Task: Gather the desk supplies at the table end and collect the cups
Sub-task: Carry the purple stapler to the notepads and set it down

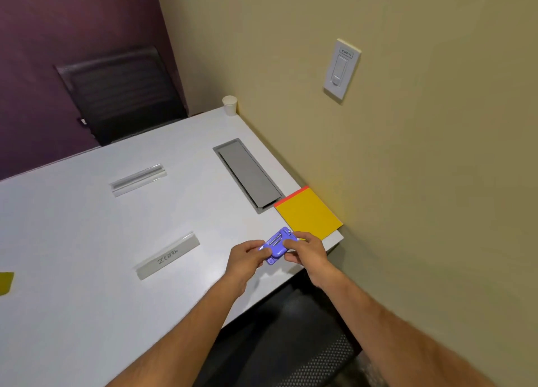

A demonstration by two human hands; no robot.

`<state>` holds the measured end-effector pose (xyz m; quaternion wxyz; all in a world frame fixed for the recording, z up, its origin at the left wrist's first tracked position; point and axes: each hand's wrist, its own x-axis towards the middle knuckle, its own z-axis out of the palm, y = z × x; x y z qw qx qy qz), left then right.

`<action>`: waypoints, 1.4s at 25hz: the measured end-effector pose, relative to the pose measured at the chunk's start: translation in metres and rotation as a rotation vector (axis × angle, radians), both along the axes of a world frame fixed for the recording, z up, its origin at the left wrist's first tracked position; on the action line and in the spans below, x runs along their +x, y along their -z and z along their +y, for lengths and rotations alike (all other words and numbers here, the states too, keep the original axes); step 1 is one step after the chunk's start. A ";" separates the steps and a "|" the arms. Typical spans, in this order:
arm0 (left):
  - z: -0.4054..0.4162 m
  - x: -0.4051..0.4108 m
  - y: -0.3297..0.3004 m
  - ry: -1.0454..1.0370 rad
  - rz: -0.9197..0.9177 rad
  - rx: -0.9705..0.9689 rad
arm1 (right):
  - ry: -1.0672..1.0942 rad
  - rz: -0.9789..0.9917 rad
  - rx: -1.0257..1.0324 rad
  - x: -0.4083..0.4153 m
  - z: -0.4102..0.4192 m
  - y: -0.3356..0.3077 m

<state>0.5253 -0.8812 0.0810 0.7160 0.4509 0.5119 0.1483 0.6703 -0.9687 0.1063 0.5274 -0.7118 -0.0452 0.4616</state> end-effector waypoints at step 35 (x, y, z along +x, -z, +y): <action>0.218 0.241 0.189 0.010 0.331 0.295 | 0.054 -0.167 -0.178 0.216 0.241 0.203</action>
